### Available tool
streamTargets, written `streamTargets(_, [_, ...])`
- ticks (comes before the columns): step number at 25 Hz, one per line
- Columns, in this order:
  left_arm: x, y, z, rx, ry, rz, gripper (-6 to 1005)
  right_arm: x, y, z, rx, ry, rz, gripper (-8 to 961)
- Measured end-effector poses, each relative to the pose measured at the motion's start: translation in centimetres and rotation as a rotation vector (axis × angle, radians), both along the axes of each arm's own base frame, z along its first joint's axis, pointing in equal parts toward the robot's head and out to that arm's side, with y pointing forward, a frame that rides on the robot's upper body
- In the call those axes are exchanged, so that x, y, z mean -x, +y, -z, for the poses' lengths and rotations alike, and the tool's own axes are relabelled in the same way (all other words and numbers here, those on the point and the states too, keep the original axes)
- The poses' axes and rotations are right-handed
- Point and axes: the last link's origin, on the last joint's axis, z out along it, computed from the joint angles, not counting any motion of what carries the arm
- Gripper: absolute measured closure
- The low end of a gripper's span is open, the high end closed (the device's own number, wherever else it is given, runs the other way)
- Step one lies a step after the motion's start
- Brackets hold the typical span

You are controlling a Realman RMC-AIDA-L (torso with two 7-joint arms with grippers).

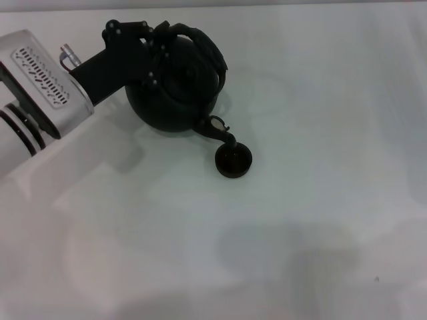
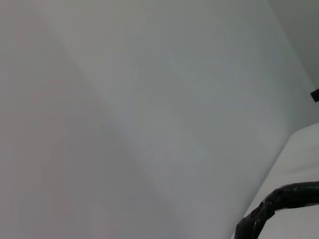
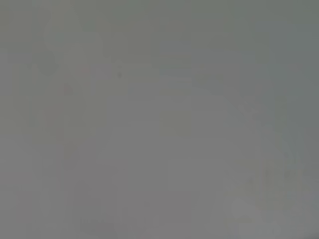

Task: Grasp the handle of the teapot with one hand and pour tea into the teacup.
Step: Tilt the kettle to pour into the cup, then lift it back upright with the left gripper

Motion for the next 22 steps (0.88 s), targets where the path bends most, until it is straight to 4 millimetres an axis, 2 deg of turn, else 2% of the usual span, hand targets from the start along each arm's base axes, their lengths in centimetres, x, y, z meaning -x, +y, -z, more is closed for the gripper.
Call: streamTargets(22, [-0.99, -0.16, 0.22, 0.002, 0.041, 0.097, 894, 0.04, -0.03, 0.11, -0.001, 0.006, 0.0, 99])
